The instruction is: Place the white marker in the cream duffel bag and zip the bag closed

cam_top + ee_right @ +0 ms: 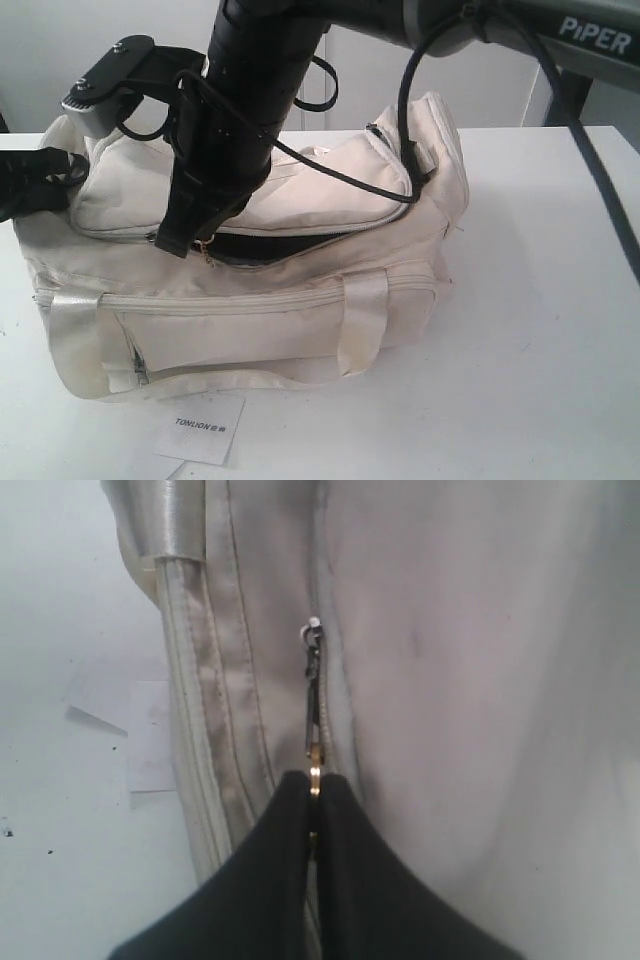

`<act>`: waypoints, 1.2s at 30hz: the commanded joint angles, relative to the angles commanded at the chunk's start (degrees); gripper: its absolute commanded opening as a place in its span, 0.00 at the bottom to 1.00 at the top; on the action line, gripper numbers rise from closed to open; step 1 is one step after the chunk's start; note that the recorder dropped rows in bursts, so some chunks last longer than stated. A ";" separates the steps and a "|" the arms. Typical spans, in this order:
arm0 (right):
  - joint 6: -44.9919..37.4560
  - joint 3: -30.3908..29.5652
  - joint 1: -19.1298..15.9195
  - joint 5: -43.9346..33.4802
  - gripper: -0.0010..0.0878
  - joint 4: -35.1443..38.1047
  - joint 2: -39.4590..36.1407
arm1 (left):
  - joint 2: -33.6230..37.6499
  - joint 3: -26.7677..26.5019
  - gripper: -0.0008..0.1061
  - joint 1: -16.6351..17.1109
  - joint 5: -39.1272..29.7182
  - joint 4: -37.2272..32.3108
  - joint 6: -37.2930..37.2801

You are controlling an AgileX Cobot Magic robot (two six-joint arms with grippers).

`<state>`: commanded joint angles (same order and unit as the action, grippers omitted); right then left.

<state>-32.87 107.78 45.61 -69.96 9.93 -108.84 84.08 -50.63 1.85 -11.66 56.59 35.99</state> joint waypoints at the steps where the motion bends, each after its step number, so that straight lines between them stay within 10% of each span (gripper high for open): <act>1: 0.00 0.00 0.00 0.00 0.01 0.00 0.12 | 0.00 0.00 0.01 0.00 0.00 0.00 0.00; 19: 1.92 0.00 0.00 0.00 0.01 -1.96 0.21 | 0.00 0.00 0.03 0.00 0.31 -0.49 0.00; 25: 2.30 0.00 0.00 0.00 0.01 -0.73 0.10 | -2.92 -0.11 0.57 0.12 0.99 -2.90 0.88; 28: 2.42 0.00 0.00 0.00 0.01 -0.51 0.10 | -8.77 -0.11 0.60 0.12 2.33 -5.17 3.46; 36: 1.55 0.00 0.00 0.00 0.01 -0.51 0.10 | -19.57 -0.11 0.60 -6.60 -15.75 -5.32 42.99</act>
<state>-31.32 107.78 45.61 -69.96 9.42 -108.74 64.51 -50.74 -4.74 -27.41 51.27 78.98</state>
